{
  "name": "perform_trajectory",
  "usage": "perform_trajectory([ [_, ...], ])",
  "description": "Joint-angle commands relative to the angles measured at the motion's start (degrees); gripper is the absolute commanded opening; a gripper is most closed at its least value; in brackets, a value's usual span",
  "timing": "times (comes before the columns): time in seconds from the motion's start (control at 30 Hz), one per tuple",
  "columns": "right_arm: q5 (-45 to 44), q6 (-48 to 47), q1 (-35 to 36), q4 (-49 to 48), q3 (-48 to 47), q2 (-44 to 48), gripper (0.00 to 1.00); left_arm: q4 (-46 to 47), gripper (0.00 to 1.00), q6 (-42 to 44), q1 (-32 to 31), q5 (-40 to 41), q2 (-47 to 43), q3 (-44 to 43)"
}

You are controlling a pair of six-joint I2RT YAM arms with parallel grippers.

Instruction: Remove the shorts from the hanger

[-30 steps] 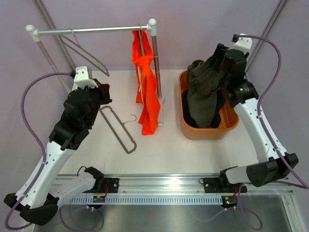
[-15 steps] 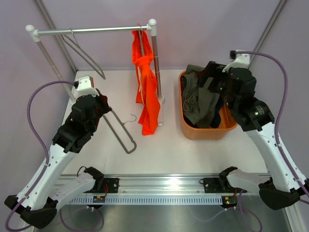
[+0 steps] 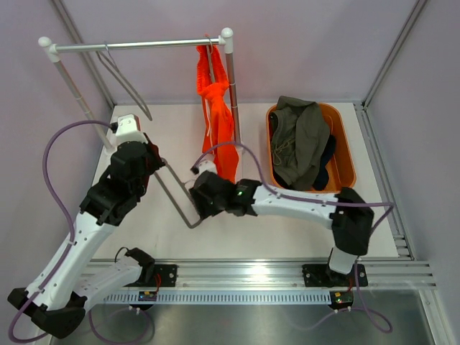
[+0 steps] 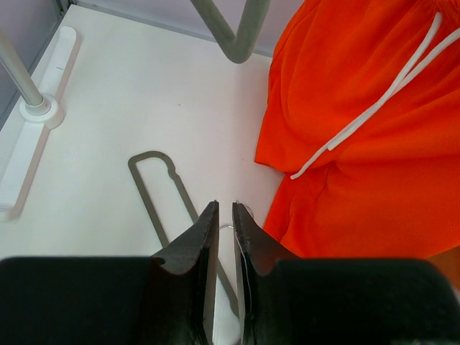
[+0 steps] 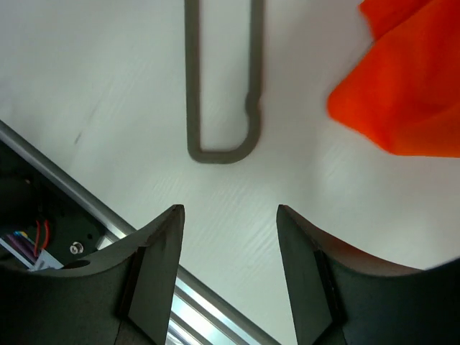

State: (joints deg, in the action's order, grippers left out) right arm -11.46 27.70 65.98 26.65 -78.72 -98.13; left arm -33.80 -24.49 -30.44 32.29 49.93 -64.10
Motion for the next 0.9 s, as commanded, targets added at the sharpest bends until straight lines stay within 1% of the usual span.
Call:
perform_trajectory([
  [0.0, -1.19, 3.49, 2.05, -2.05, -6.95, -5.29, 0.62, 1.37, 0.16, -0.38, -0.06, 2.16, -1.06, -1.38],
  [0.1, -3.73, 3.59, 2.05, -1.43, -10.04, -9.18, 0.62, 1.28, 0.16, -0.03, -0.06, 1.55, -1.59, -1.65],
  [0.23, -2.78, 2.09, 1.97, -1.78, -14.7, -16.56, 0.61, 1.46, 0.16, 0.41, -0.06, 1.37, -2.03, -1.3],
  [0.3, -3.38, 1.56, 1.96, -1.26, -17.52, -19.89, 0.54, 1.55, 0.17, 0.41, -0.06, 1.11, -2.21, -1.03],
  [0.33, -3.74, 1.56, 1.96, -1.52, -17.87, -20.78, 0.53, 1.46, 0.16, 0.58, -0.06, 1.02, -2.29, -1.12],
  [0.5, -3.66, 2.88, 0.21, -4.06, -15.77, -22.9, 0.5, 0.93, 0.17, 1.11, -0.06, 1.37, -3.08, -1.03],
  [0.63, -2.86, 3.32, -1.37, -5.74, -13.48, -22.99, 0.5, 0.84, 0.17, 1.29, -0.06, 1.28, -3.61, -0.59],
  [0.77, -3.3, 2.45, -2.08, -5.04, -14.35, -24.22, 0.52, 1.02, 0.17, 1.11, -0.06, 0.76, -3.61, -0.33],
  [0.87, -1.64, 2.09, -2.52, -5.56, -14.8, -25.36, 0.53, 1.11, 0.17, 1.02, -0.06, 0.4, -3.61, 0.02],
])
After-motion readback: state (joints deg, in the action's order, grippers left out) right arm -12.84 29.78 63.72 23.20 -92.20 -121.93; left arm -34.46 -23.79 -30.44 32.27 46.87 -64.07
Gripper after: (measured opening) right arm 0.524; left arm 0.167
